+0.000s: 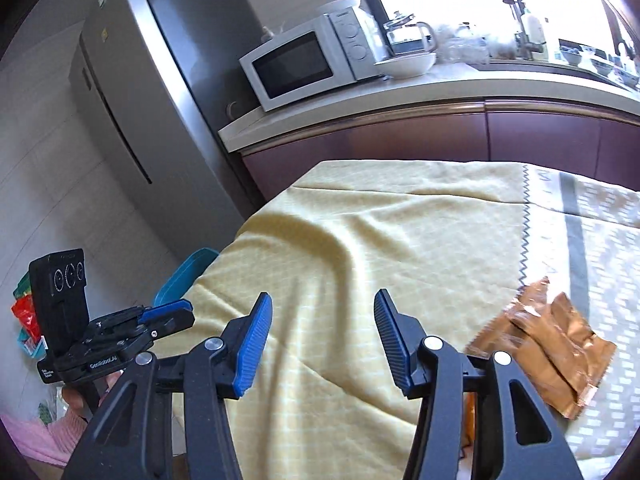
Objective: Collect trash
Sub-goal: 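Return both tools to the table over the gold foil bag and orange peel, then grasp the orange peel with the left tool while the right tool grasps the gold foil bag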
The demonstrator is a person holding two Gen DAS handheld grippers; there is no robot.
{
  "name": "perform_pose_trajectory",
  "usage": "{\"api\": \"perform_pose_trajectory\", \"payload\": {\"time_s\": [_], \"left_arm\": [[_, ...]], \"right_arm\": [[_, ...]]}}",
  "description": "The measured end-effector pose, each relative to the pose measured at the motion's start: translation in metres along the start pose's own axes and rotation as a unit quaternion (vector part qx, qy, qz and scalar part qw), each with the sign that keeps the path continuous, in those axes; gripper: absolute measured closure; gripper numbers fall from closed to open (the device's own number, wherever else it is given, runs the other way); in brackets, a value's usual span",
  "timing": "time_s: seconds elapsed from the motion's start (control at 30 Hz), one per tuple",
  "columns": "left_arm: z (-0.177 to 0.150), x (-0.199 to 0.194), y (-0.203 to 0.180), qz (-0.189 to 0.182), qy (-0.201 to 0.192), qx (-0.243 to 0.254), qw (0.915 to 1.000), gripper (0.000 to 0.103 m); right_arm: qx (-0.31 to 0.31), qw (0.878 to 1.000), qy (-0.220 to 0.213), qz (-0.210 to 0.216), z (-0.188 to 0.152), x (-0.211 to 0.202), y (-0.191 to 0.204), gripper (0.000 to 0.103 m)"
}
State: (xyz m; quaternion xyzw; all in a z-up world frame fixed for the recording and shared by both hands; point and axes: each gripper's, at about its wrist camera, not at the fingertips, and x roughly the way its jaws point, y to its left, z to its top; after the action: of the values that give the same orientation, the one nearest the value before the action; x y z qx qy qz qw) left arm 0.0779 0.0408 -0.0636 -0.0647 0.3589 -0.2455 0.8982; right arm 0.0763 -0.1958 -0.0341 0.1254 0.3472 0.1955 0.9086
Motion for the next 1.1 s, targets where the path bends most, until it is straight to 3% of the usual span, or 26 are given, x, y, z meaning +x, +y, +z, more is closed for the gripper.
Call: {"api": "perform_pose_trajectory", "payload": {"time_s": [0.23,0.43,0.87,1.1], "left_arm": [[0.0,0.034,-0.062,-0.045,0.031,0.057,0.9969,0.073],[0.003,0.062,-0.105,-0.085,0.058,0.082,0.9913,0.071],[0.001,0.109,-0.164,-0.135,0.113,0.1,0.9792,0.064],[-0.004,0.137,-0.19,-0.138,0.146,0.106,0.9738,0.062]], "right_arm": [[0.047,0.997,-0.03,-0.057,-0.01,-0.036,-0.059,0.052],[0.077,0.993,-0.046,-0.081,-0.02,-0.056,-0.09,0.052],[0.112,0.987,-0.056,-0.097,-0.034,-0.069,-0.128,0.052],[0.124,0.987,-0.053,-0.09,-0.041,-0.067,-0.138,0.052]]}}
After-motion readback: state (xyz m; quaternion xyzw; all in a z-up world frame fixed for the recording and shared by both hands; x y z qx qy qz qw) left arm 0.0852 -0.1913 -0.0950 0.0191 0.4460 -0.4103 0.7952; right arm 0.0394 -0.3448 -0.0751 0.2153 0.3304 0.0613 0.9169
